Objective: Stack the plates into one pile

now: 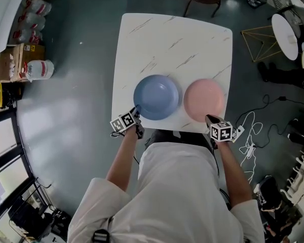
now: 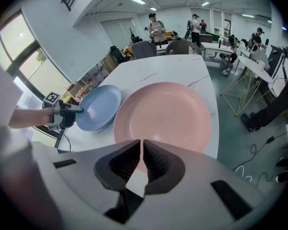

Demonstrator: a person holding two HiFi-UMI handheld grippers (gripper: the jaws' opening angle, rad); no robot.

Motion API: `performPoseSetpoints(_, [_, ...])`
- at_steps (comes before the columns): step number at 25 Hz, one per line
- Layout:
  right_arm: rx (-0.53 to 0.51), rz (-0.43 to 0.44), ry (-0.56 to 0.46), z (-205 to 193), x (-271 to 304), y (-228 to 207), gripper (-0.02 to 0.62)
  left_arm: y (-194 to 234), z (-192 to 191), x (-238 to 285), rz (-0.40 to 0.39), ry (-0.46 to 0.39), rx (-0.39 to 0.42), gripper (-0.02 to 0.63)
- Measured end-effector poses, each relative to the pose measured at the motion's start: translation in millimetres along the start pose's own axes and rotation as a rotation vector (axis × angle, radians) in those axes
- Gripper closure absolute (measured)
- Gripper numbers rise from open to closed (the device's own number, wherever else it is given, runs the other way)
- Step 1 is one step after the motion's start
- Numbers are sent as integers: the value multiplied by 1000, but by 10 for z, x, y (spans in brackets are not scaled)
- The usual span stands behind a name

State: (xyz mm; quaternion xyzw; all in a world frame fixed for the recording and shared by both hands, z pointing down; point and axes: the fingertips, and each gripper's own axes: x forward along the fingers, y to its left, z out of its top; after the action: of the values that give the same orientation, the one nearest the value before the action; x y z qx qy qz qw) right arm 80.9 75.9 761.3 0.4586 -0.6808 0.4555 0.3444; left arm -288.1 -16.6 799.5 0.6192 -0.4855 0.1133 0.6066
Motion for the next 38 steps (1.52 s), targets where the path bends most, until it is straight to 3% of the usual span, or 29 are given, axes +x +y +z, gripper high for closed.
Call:
performPoseSetpoints(7, [11,-1,-20,-39,-26,-30,558,-108,46,-50,-43,-29,-47,560])
performPoseSetpoints(15, [-12,9,-33,-19,-98,-168,558,-379,88,-139,-44,-53,-3,560])
performPoseSetpoints(23, [-16,22,-52,44,-224,-387,558,-703,36,-236,-71,-97,-58,563])
performPoseSetpoints(38, [21,15,-76,-120,-451,-821,558,-1325,-382,7,-126,-17,-29,568])
